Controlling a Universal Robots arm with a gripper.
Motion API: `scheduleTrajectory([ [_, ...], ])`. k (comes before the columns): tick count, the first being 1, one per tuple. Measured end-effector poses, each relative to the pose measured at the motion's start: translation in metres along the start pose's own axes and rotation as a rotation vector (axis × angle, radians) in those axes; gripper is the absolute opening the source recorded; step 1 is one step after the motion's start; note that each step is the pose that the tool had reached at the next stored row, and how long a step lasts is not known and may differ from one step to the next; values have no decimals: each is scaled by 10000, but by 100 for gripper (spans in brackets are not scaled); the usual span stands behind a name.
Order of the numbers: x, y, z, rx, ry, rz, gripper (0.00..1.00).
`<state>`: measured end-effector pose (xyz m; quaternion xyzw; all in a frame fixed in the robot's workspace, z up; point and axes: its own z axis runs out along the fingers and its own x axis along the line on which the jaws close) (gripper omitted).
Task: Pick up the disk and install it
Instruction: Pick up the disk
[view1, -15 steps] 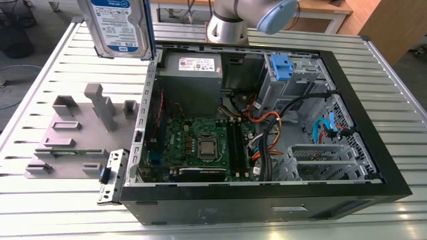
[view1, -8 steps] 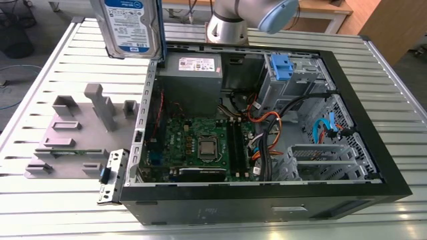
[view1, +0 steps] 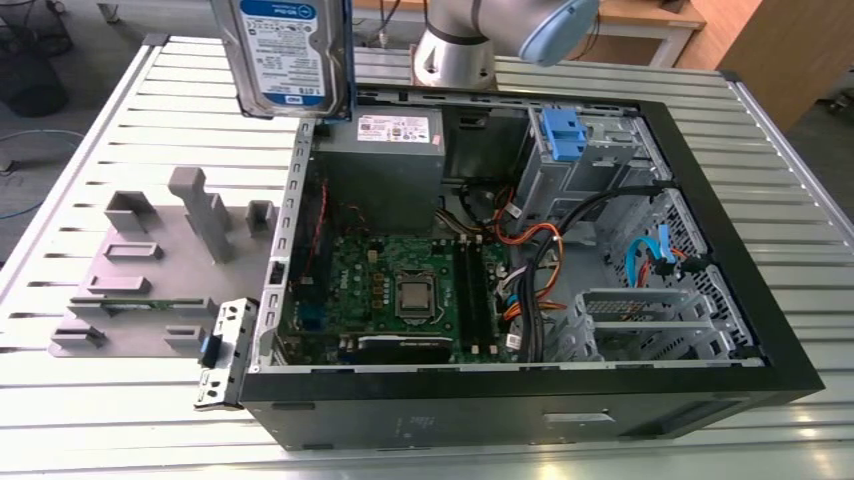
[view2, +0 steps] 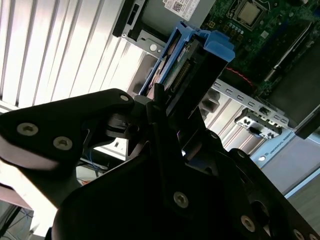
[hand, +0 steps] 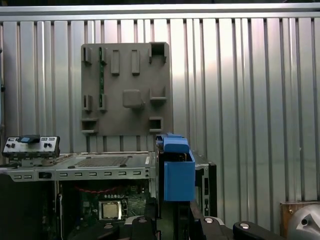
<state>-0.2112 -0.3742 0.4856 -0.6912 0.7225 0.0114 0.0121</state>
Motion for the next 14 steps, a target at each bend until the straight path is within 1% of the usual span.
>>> scheduleTrajectory([
  [14,-17,-388,3,0,0,1,35],
])
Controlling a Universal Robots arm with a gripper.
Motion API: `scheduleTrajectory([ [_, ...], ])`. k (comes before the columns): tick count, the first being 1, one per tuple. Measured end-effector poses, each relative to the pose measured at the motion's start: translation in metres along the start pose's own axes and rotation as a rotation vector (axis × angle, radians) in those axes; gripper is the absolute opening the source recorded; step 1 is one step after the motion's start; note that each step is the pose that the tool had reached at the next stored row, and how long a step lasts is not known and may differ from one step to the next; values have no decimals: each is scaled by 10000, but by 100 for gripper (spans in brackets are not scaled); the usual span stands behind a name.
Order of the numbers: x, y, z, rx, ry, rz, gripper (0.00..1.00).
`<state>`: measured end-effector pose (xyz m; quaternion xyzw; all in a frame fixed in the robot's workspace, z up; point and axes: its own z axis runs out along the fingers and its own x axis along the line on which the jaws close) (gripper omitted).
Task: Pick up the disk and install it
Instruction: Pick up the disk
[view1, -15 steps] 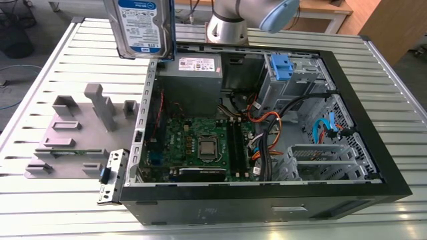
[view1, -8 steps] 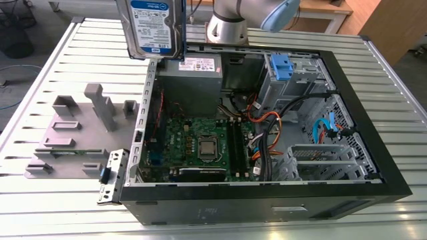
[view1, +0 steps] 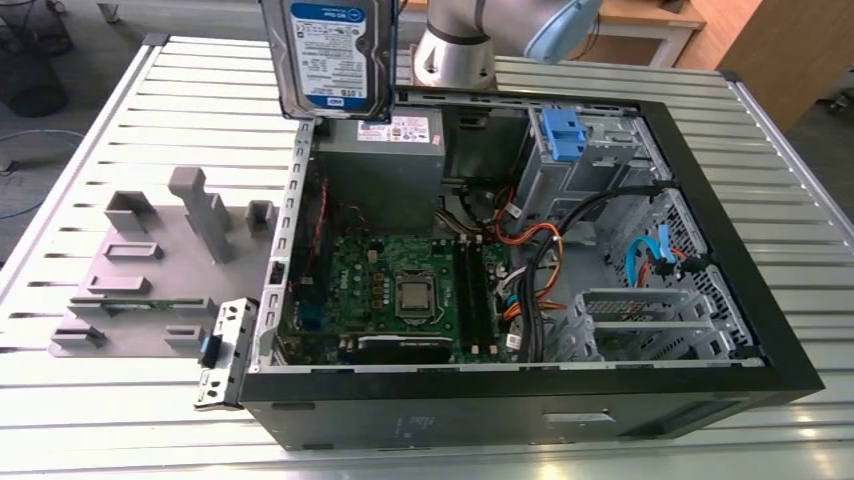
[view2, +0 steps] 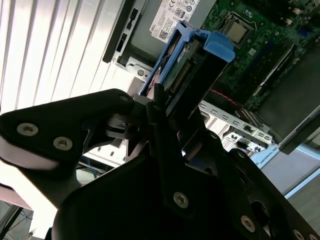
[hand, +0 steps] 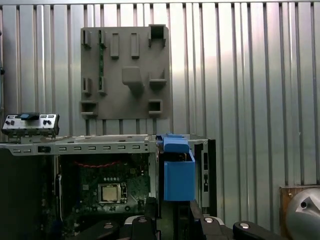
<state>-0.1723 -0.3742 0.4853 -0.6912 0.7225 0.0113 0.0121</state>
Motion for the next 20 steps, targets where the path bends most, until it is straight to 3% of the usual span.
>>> scheduleTrajectory([
  [20,-24,-543,4,0,0,-2,35],
])
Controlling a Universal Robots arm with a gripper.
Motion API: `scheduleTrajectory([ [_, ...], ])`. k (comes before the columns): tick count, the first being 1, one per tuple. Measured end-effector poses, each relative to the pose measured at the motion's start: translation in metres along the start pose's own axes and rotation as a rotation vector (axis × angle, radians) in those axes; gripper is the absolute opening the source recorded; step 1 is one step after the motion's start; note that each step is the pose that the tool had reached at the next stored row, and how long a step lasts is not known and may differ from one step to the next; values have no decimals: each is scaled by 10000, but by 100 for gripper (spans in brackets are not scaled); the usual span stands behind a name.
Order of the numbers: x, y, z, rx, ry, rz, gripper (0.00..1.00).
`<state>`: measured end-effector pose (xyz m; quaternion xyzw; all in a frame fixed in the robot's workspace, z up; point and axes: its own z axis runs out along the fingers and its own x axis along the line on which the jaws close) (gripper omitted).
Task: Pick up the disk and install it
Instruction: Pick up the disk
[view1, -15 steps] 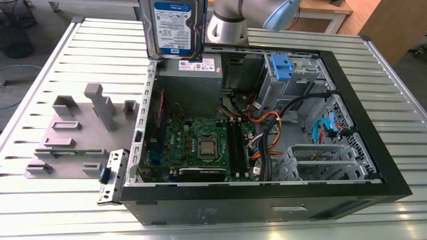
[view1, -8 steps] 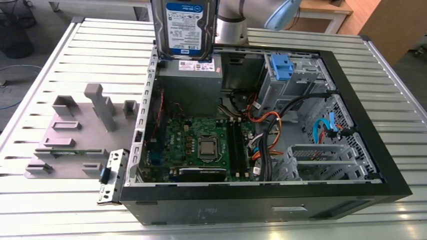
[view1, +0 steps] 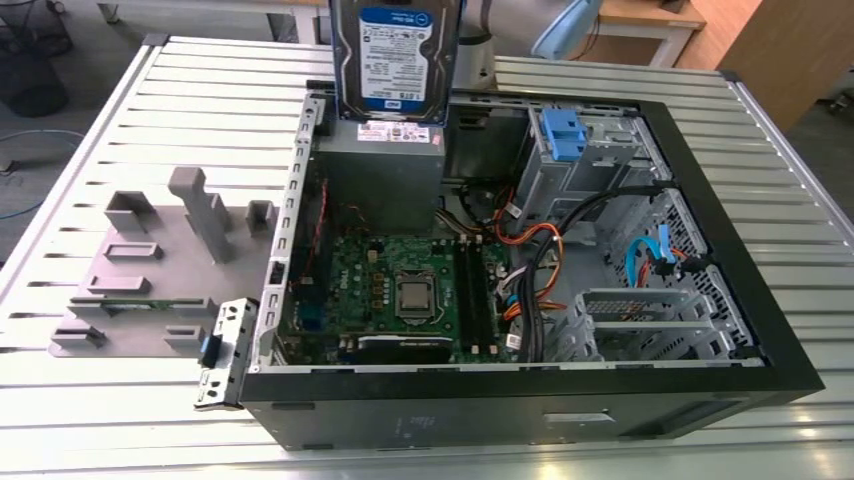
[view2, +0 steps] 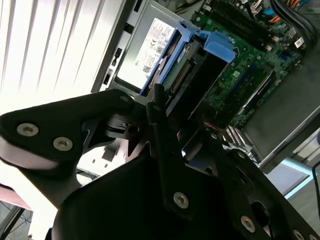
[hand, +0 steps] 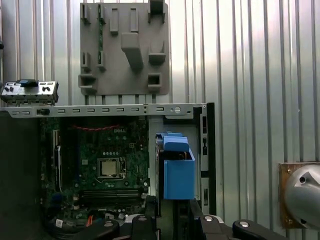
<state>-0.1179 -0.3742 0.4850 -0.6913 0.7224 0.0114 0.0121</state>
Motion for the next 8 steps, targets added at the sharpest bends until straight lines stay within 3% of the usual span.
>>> scheduleTrajectory([
  [8,-10,-236,3,0,0,2,35],
])
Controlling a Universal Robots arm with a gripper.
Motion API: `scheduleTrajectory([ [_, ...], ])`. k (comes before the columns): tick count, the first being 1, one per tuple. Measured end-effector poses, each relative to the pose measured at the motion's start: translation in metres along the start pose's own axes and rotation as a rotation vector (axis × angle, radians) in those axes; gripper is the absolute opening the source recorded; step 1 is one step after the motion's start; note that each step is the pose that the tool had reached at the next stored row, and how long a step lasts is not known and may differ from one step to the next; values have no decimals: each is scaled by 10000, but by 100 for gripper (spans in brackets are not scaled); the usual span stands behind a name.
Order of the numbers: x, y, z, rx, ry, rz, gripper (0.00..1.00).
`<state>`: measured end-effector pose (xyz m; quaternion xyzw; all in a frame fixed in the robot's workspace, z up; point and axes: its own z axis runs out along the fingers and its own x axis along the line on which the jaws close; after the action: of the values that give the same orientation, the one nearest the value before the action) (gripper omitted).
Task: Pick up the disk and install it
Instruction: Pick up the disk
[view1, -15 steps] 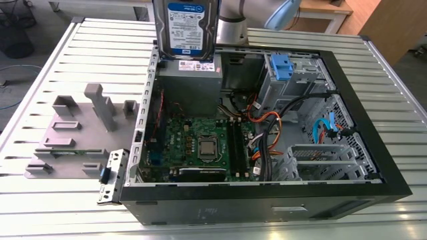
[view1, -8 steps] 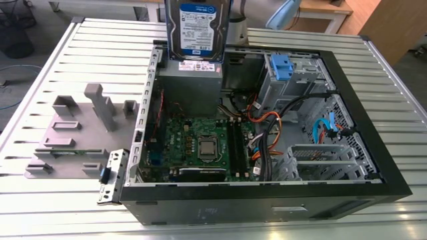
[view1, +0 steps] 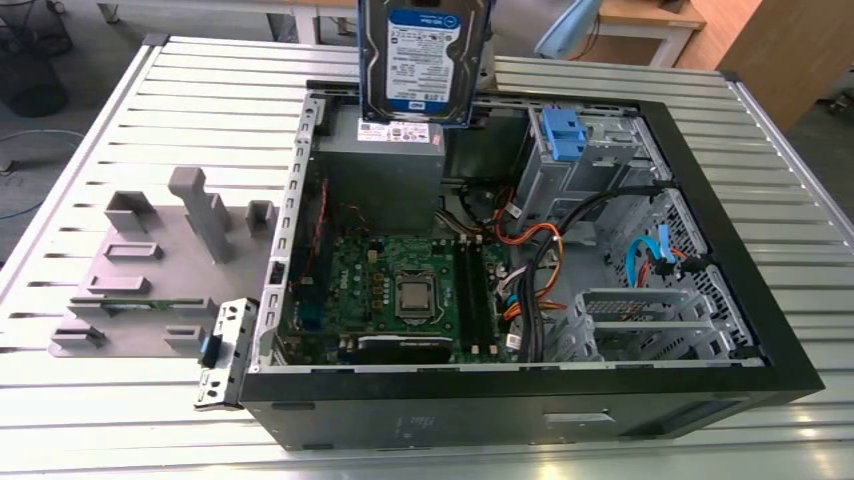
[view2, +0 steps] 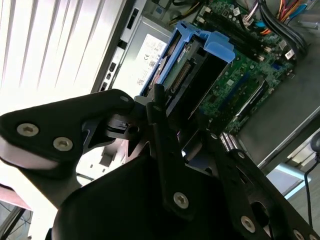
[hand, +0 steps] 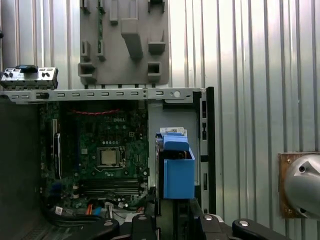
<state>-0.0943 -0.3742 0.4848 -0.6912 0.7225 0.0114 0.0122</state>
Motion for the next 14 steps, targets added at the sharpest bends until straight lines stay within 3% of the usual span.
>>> scheduleTrajectory([
  [6,-9,-209,3,-1,1,-1,35],
  [14,-19,-433,8,0,0,-2,35],
])
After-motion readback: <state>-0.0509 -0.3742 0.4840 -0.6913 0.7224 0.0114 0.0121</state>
